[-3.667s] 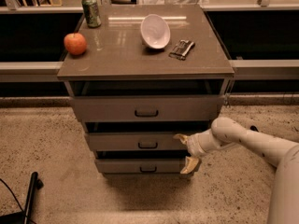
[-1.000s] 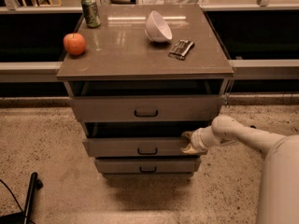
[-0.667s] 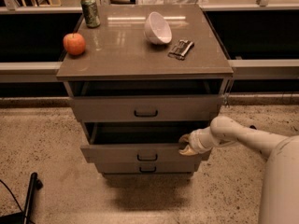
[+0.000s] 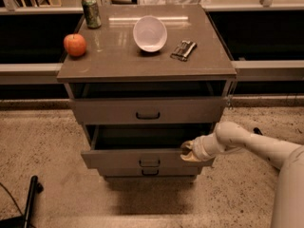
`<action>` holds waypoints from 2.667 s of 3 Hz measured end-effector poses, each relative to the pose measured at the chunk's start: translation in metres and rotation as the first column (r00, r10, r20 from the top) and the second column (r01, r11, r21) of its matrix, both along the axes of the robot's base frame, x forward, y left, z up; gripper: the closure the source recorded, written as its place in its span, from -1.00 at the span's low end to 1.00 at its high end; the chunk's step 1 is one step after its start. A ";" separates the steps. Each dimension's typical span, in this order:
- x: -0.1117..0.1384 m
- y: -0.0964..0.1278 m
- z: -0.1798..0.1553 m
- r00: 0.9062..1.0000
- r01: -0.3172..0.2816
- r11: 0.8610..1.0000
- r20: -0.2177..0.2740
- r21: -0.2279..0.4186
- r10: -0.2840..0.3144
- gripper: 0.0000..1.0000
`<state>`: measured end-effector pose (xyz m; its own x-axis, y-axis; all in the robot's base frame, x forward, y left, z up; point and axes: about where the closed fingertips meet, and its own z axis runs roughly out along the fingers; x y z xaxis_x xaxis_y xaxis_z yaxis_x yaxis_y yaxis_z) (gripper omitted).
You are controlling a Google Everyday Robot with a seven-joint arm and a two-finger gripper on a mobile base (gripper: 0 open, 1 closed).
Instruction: Open middle drawer
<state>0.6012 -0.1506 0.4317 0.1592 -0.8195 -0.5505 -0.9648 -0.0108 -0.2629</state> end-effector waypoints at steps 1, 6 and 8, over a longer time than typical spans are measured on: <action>0.000 -0.001 0.000 1.000 0.000 1.000 0.000 0.000 0.000 -0.19; -0.059 0.015 -0.022 0.988 -0.043 0.999 -0.146 -0.014 0.040 -0.20; -0.087 0.020 -0.005 0.984 -0.043 0.998 -0.173 -0.047 0.034 -0.22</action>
Offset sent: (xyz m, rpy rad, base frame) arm 0.0003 -0.0010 0.0000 0.0000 0.0000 0.0000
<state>0.5139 -0.1302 0.4267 0.0981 -0.8417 -0.5310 -0.9941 -0.0579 -0.0918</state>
